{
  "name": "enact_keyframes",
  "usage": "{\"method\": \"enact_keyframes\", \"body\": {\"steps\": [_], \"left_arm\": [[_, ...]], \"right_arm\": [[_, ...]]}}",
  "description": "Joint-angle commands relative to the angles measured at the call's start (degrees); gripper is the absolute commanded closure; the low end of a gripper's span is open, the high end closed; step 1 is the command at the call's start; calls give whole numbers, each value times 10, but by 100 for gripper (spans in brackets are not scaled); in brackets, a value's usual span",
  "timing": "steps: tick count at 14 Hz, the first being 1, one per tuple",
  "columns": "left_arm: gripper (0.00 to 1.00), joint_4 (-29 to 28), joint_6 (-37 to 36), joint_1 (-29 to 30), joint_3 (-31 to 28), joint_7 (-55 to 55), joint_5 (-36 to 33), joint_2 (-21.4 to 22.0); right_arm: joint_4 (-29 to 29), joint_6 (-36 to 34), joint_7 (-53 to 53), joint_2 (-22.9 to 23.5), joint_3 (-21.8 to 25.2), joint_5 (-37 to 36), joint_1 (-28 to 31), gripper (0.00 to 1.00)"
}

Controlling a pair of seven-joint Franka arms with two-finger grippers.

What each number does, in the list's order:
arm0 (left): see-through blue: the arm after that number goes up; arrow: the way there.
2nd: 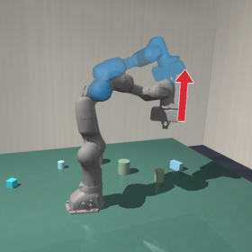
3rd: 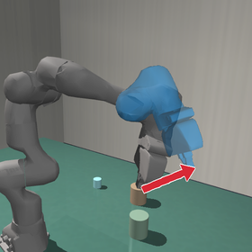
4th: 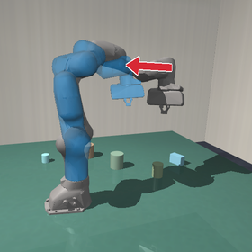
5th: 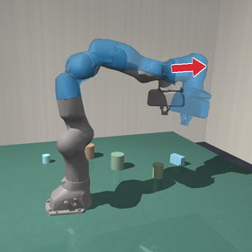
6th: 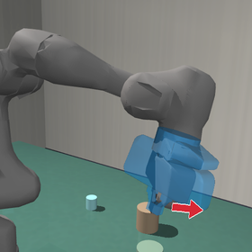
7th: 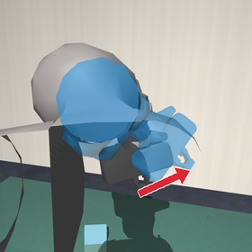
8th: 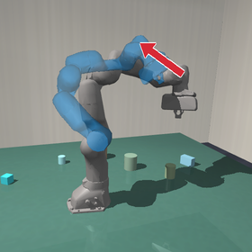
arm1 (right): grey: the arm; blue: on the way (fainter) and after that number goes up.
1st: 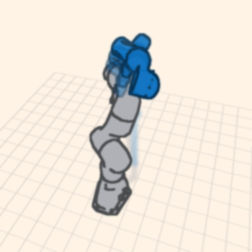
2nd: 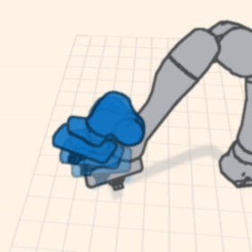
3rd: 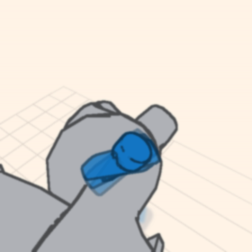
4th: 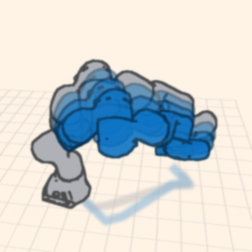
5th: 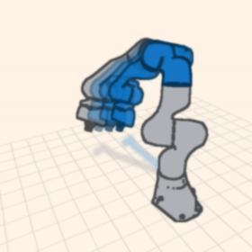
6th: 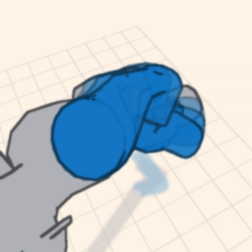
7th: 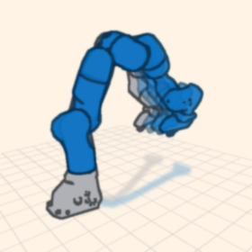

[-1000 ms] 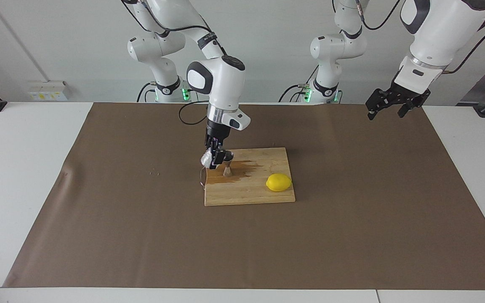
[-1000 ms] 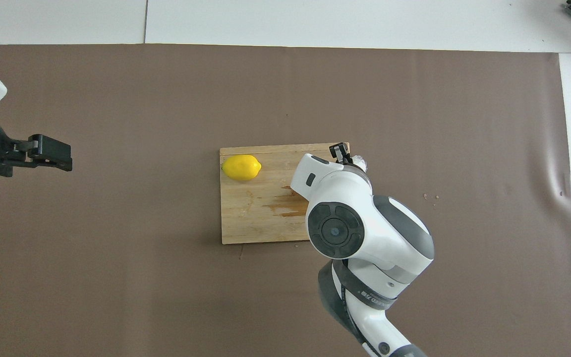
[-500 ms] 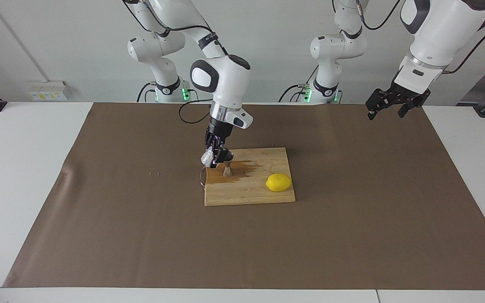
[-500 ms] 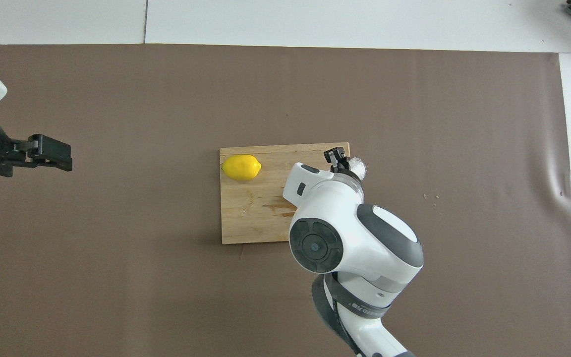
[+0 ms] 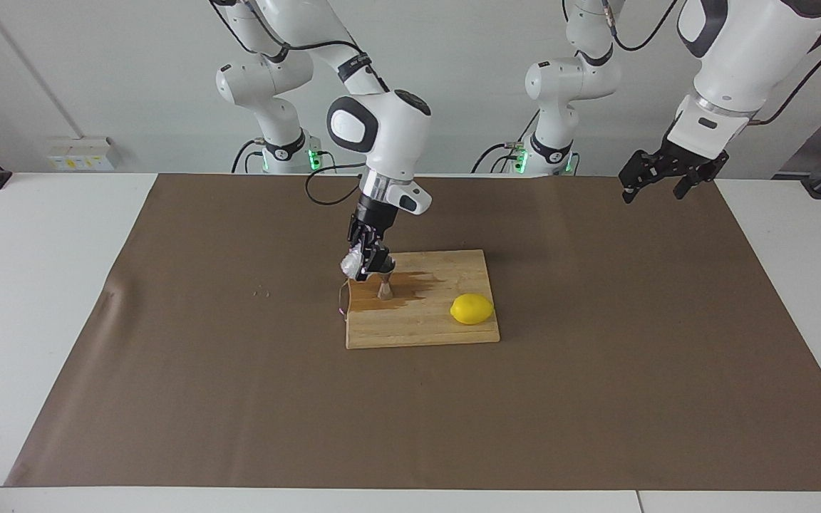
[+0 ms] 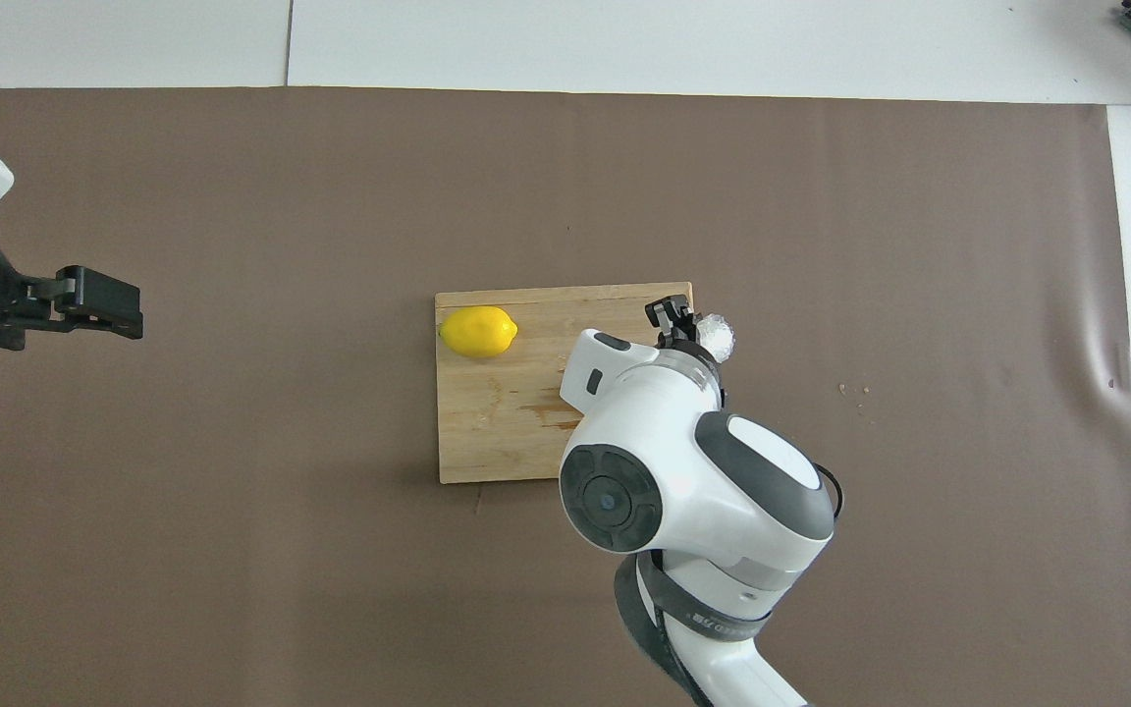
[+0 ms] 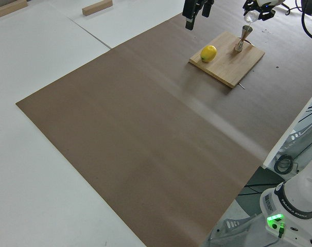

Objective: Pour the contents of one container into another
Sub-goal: 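Tilt the white cup with the right gripper above the metal cup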

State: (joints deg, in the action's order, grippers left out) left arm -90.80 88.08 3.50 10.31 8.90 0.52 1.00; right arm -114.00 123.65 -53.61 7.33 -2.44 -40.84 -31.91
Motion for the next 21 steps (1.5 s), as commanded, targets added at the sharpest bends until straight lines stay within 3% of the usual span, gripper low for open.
{"method": "enact_keyframes", "body": {"steps": [1, 16, 21], "left_arm": [[0, -18, -2, 3, -1, 0, 4, 18], [0, -18, -2, 3, -1, 0, 4, 19], [0, -18, -2, 3, -1, 0, 4, 18]], "right_arm": [[-12, -12, 19, -15, -1, -27, -9, 100], [-8, -34, 42, -18, -1, -41, -16, 100], [7, -35, 49, -10, -1, -15, -10, 100]]}}
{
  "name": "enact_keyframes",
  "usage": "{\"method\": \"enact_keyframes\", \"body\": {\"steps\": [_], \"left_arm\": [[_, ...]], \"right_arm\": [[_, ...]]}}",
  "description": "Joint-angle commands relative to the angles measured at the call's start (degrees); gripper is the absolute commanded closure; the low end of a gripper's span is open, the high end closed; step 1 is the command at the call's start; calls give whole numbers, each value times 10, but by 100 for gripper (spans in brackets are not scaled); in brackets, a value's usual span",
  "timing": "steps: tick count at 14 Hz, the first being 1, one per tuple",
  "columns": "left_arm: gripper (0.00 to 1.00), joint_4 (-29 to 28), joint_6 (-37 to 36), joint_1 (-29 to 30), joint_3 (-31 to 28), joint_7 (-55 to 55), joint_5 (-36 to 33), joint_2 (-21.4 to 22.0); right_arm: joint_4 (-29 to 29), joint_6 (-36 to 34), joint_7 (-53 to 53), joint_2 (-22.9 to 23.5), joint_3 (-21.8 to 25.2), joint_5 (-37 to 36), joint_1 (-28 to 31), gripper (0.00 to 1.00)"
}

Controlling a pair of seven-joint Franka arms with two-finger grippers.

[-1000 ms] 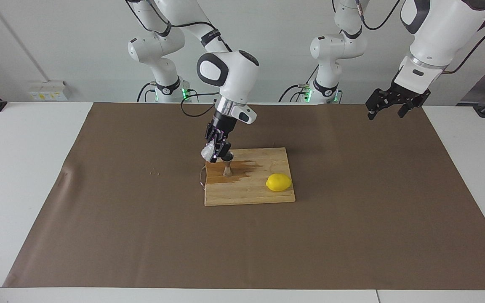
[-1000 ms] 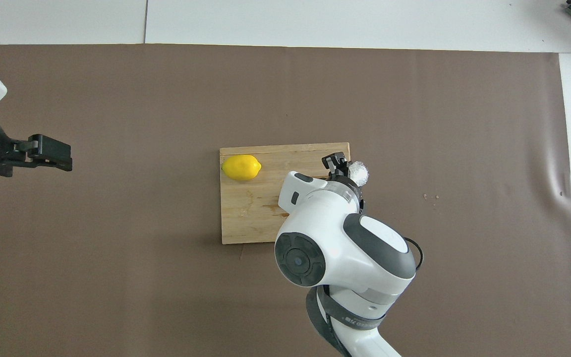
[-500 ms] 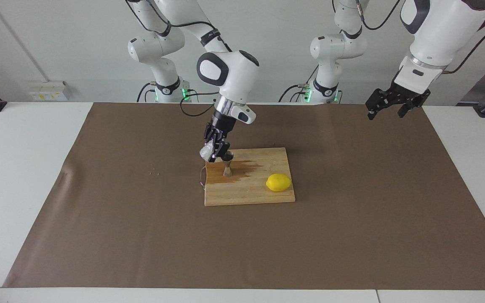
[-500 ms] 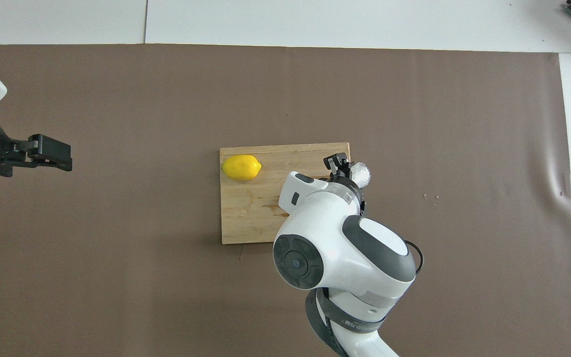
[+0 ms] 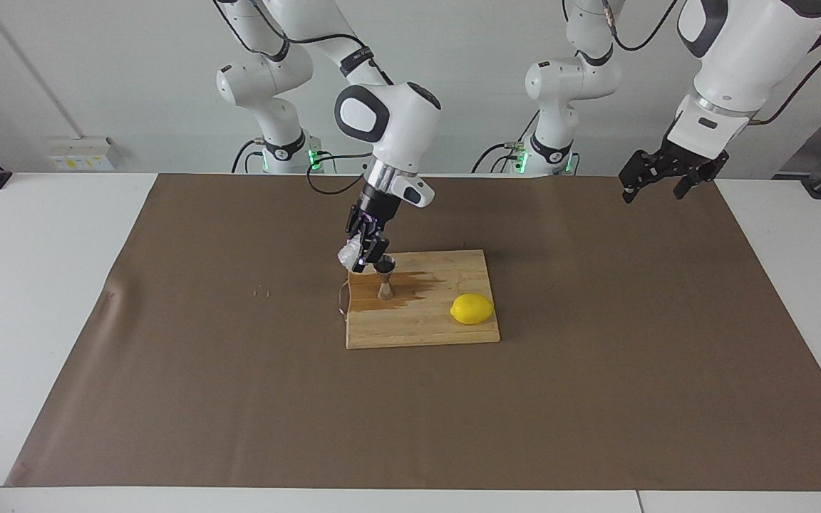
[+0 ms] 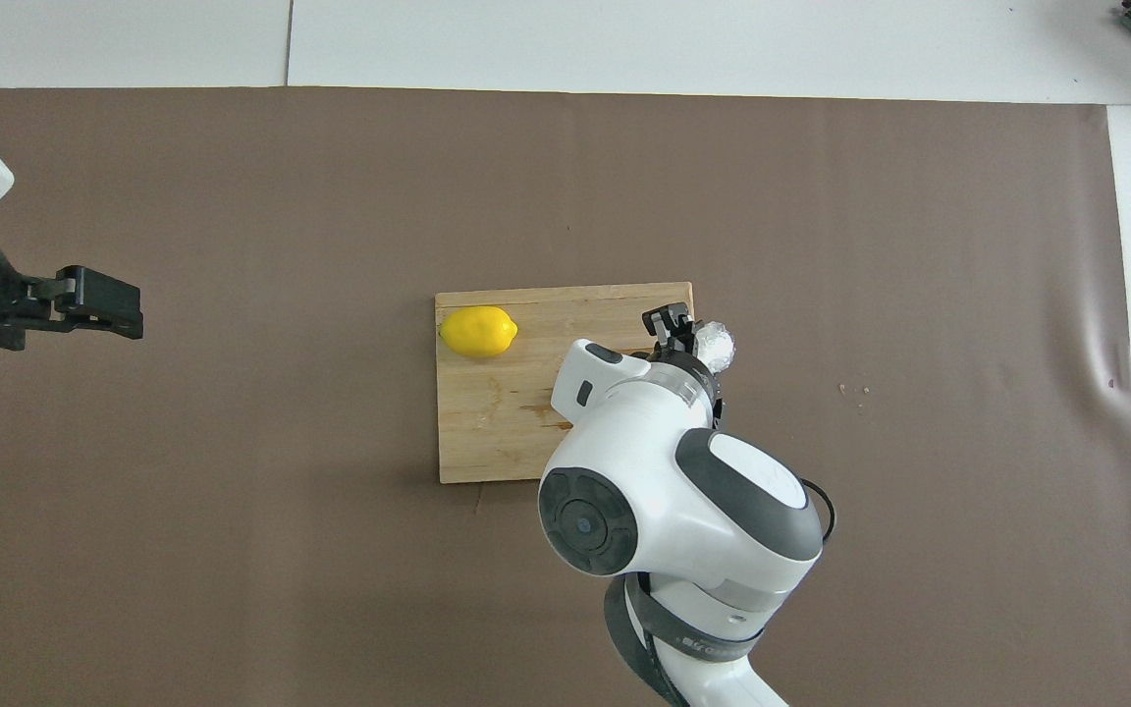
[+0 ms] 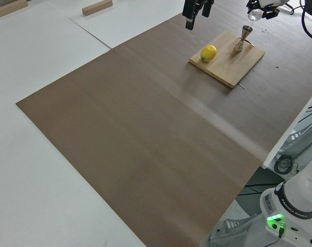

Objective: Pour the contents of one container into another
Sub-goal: 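Tilt the white cup with the right gripper above the metal cup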

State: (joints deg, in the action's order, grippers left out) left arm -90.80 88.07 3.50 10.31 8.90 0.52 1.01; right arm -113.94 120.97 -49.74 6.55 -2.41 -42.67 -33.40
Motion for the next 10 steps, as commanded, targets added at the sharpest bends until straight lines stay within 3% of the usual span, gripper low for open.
{"method": "enact_keyframes", "body": {"steps": [1, 10], "left_arm": [[0, -18, -2, 3, -1, 1, 4, 18], [0, -18, -2, 3, -1, 0, 4, 18]], "right_arm": [[8, -8, 10, -1, -1, 24, 7, 100], [24, 4, -18, -2, 2, 156, 26, 100]]}}
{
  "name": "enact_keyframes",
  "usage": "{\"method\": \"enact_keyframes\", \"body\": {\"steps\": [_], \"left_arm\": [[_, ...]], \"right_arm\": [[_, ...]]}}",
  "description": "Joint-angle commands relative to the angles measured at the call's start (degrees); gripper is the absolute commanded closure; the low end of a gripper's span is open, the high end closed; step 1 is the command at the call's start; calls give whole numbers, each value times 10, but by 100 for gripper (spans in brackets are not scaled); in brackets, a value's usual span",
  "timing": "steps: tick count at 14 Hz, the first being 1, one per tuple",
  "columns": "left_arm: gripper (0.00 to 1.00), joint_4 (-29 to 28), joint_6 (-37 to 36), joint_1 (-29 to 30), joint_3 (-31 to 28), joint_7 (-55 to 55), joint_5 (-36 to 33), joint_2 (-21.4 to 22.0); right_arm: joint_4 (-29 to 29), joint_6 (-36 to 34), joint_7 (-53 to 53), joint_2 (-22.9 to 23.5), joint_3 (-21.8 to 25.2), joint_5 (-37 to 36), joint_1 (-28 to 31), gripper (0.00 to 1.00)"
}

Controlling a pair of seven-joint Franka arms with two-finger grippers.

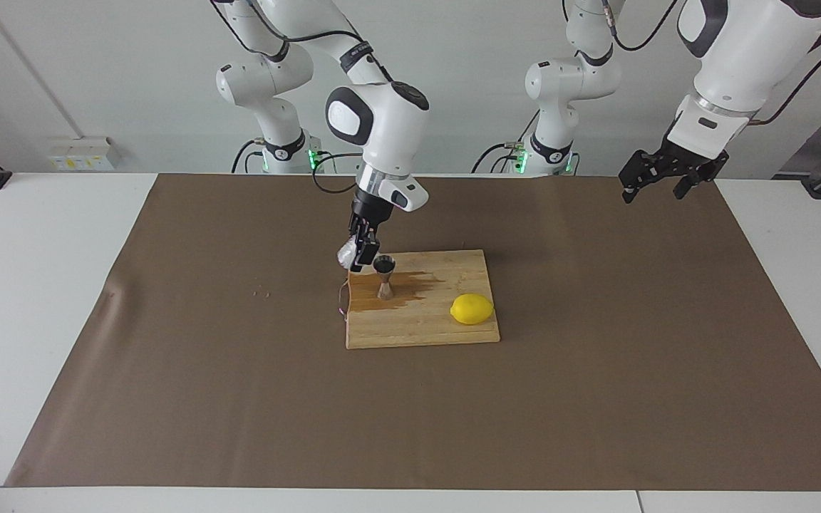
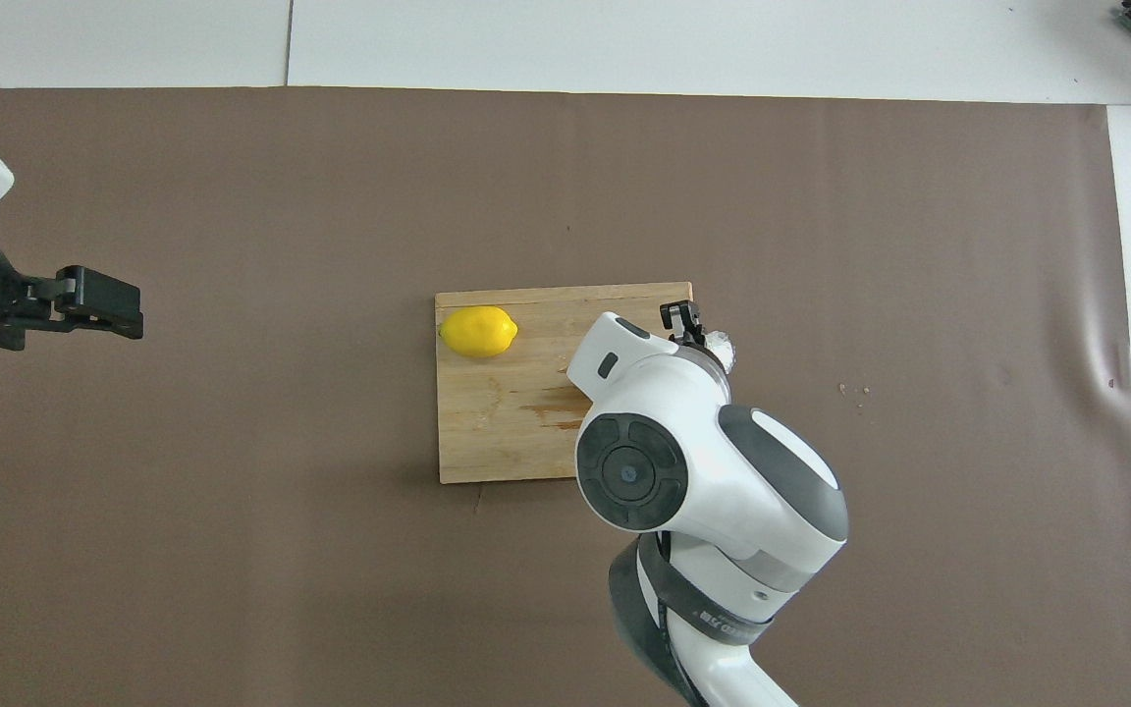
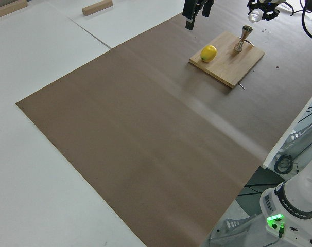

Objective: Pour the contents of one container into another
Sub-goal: 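Tilt the white cup with the right gripper above the metal cup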

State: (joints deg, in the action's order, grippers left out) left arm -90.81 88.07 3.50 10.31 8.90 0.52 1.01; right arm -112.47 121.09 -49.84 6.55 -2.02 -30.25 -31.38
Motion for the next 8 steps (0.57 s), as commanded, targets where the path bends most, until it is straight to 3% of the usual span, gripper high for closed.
{"method": "enact_keyframes", "body": {"steps": [1, 8], "left_arm": [[0, -18, -2, 3, -1, 1, 4, 18], [0, -18, -2, 3, -1, 0, 4, 18]], "right_arm": [[17, 3, -19, -1, -1, 48, 15, 100], [11, 22, -109, 1, -1, 156, 74, 100]]}}
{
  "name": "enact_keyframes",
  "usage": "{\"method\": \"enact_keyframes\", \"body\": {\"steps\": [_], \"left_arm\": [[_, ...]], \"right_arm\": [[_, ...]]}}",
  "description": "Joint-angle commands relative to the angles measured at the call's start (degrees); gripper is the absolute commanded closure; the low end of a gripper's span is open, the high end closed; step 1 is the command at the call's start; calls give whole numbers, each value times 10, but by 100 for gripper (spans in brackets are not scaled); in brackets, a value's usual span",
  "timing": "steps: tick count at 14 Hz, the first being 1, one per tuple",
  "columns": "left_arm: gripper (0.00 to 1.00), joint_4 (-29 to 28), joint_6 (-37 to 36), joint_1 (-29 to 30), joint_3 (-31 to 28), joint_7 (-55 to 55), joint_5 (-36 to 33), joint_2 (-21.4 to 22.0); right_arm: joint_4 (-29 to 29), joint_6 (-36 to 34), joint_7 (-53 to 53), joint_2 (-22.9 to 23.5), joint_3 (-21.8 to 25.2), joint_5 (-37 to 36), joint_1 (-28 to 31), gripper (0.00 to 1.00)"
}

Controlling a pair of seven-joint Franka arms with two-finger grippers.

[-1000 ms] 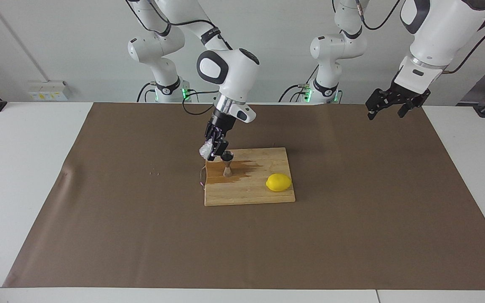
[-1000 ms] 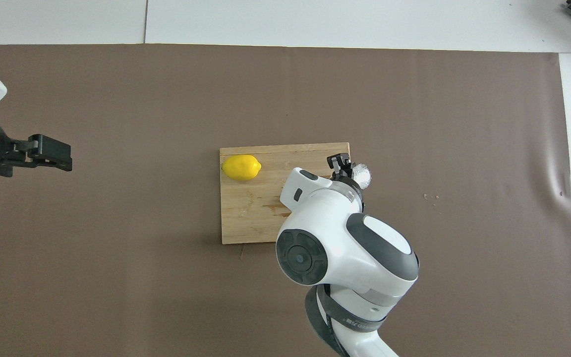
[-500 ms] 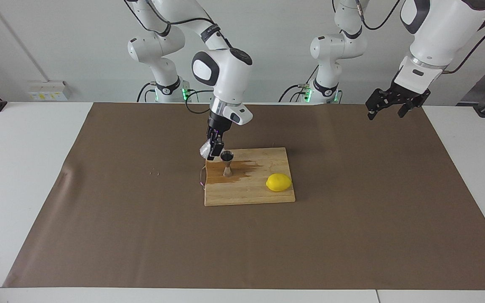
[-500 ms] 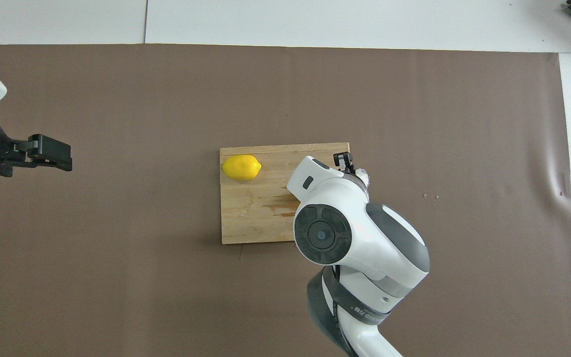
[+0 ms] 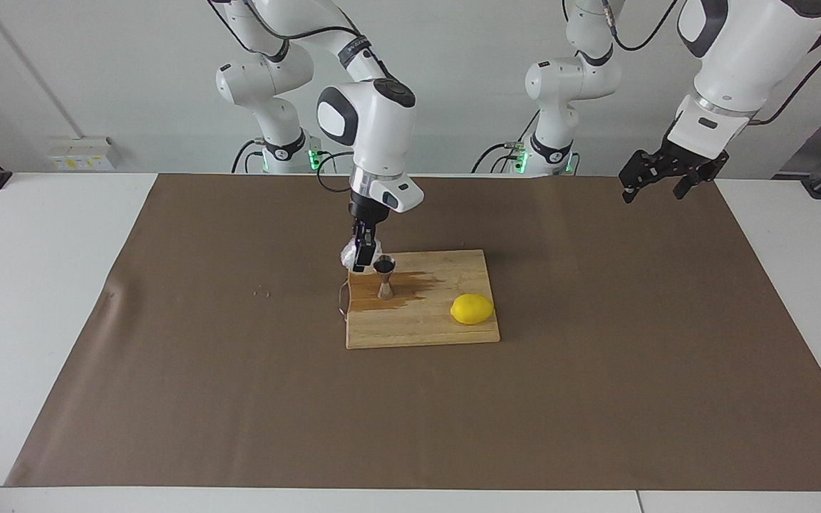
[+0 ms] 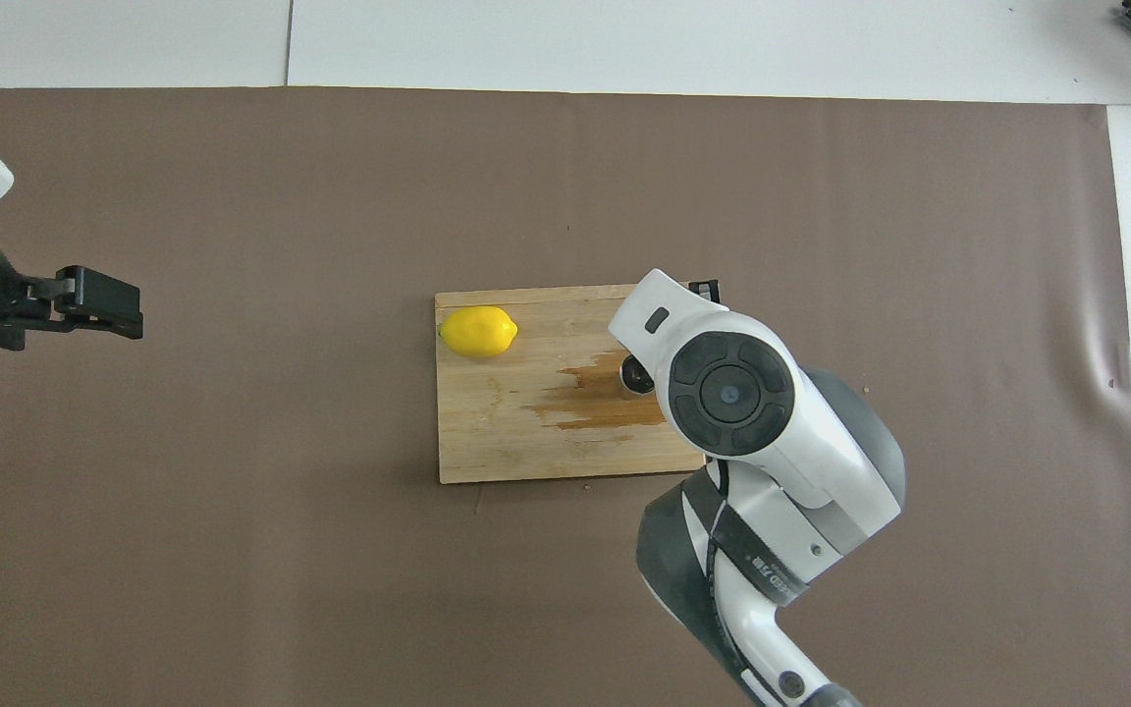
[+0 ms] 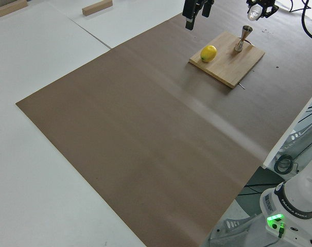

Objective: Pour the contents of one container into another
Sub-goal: 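Carry the white cup with the right gripper back to its spot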

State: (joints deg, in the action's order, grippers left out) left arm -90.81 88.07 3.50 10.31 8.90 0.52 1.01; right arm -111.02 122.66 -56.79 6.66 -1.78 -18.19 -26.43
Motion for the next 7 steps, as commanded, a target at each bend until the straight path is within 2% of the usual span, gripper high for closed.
{"method": "enact_keyframes", "body": {"steps": [1, 7], "left_arm": [[0, -18, -2, 3, -1, 1, 4, 18], [0, -18, -2, 3, -1, 0, 4, 18]], "right_arm": [[-5, 7, -66, 0, -3, 60, 35, 100], [-45, 3, -229, -4, -3, 225, 138, 100]]}}
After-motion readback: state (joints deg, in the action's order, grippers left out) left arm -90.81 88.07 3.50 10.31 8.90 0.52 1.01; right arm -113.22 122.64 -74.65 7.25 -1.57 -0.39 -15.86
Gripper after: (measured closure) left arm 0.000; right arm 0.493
